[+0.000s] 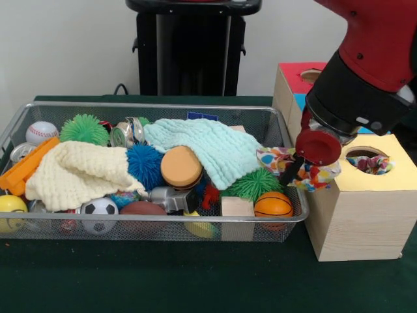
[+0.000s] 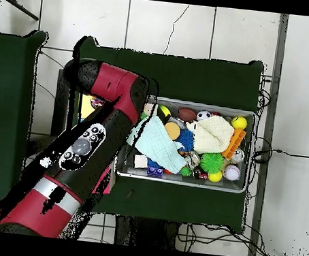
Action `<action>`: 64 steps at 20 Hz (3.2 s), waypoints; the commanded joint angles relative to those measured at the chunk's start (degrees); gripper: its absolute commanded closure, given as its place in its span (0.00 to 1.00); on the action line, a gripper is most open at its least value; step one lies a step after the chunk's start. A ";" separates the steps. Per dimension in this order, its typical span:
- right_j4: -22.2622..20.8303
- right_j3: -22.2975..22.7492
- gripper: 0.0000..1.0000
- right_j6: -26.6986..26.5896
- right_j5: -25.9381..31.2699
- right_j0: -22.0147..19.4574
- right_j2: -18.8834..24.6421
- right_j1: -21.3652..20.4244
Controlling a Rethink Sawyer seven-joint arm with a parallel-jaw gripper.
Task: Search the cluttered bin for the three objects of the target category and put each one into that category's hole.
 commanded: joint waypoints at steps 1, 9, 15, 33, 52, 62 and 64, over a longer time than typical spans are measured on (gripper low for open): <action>1.01 -3.28 1.00 23.12 4.37 -0.01 -3.11 2.00; 0.77 -0.50 1.00 19.24 3.29 -0.25 -2.53 0.12; 0.86 1.10 1.00 17.81 2.43 -0.46 -1.66 -1.25; 0.46 -7.22 1.00 13.91 20.00 -1.38 -4.17 -8.81; -5.12 -0.40 1.00 -24.19 -5.82 -2.64 23.30 -15.57; -13.30 1.43 1.00 -25.78 -4.35 -4.16 27.48 -16.87; -14.68 1.75 1.00 -25.85 -4.47 -4.71 27.84 -16.90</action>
